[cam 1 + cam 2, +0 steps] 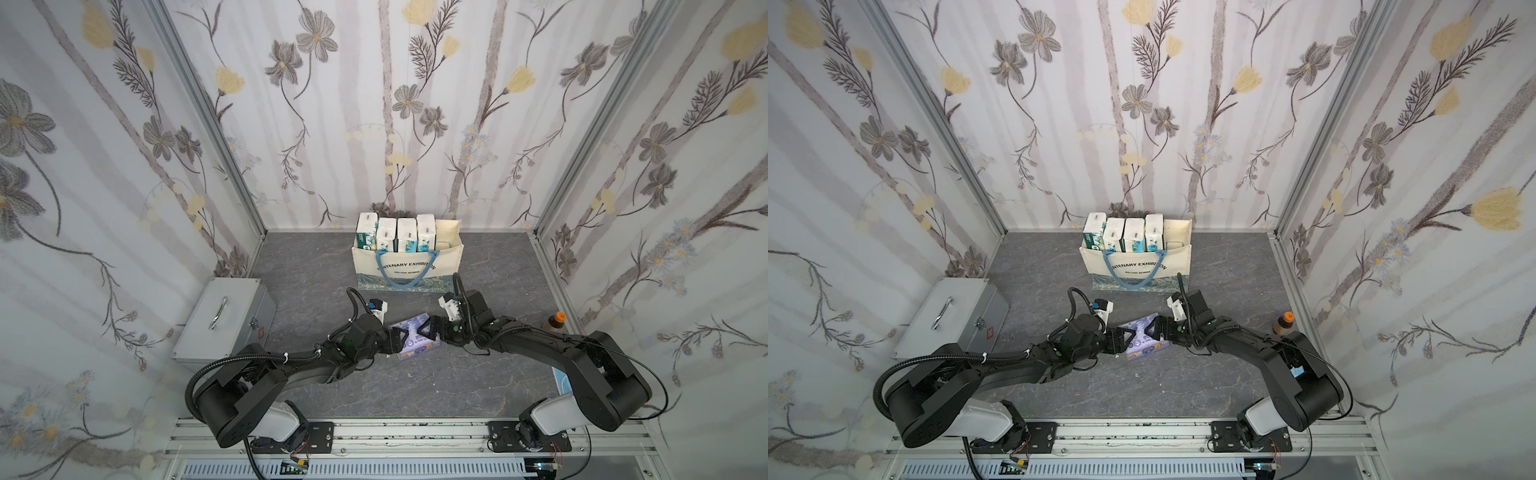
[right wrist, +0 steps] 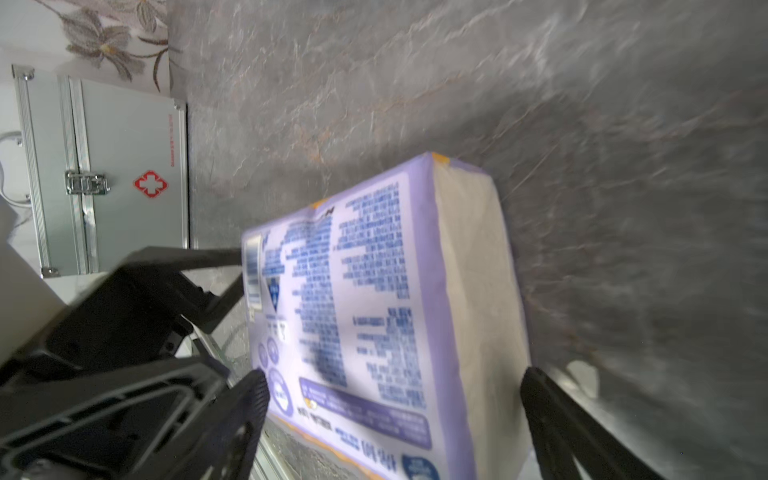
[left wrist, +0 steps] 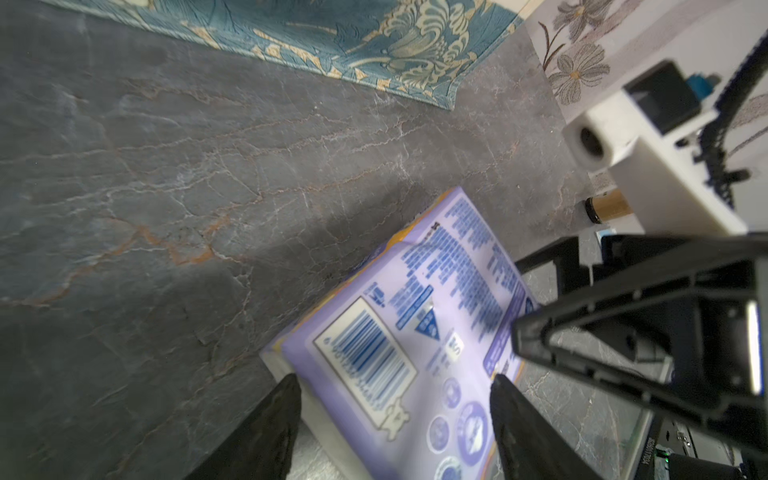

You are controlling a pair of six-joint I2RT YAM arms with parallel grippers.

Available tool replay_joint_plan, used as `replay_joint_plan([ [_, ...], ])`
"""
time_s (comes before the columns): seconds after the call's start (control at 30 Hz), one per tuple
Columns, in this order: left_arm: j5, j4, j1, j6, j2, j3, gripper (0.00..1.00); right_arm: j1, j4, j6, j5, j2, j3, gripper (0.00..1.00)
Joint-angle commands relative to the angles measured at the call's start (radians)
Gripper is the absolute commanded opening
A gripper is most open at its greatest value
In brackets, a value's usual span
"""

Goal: Put tissues into the canvas bag
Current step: Move the pack of facial tissues to the center of the board, then pick up the pack of facial tissues from the center of the board.

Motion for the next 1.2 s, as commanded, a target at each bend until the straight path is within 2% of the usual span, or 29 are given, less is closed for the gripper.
replay_joint_plan([
  [0.0, -0.077, -0.048, 0.000, -0.007, -0.052, -0.019, 0.73, 0.049, 0.195, 0.143, -0.007, -0.011, -0.085, 0.94],
  [0.13, -0.127, -0.187, 0.000, -0.019, -0.213, -0.046, 0.74, 0.067, 0.375, 0.238, -0.020, -0.061, -0.207, 0.94],
  [0.33, -0.161, -0.434, 0.011, -0.006, -0.425, -0.047, 0.77, 0.066, 0.258, 0.108, 0.072, -0.221, -0.277, 0.96],
  [0.4, -0.159, -0.529, 0.017, 0.005, -0.462, -0.018, 0.78, 0.066, 0.290, 0.112, 0.103, -0.275, -0.332, 0.98],
  [0.5, -0.161, -0.634, 0.024, 0.030, -0.480, 0.026, 0.78, 0.064, 0.325, 0.112, 0.141, -0.341, -0.370, 0.99],
  [0.63, -0.168, -0.714, 0.042, 0.049, -0.476, 0.066, 0.78, 0.064, 0.316, 0.123, 0.277, -0.399, -0.393, 0.99],
  [0.77, -0.149, -0.713, 0.064, 0.102, -0.424, 0.108, 0.81, 0.064, 0.333, 0.172, 0.317, -0.387, -0.421, 0.99],
  [0.93, -0.087, -0.668, 0.071, 0.082, -0.351, 0.106, 0.81, 0.064, 0.340, 0.201, 0.335, -0.379, -0.431, 0.99],
  [1.03, -0.084, -0.617, 0.072, 0.074, -0.354, 0.064, 0.81, 0.064, 0.353, 0.193, 0.361, -0.435, -0.448, 0.99],
  [1.17, -0.063, -0.587, 0.078, 0.079, -0.363, 0.053, 0.84, 0.064, 0.237, 0.223, 0.455, -0.539, -0.459, 0.99],
])
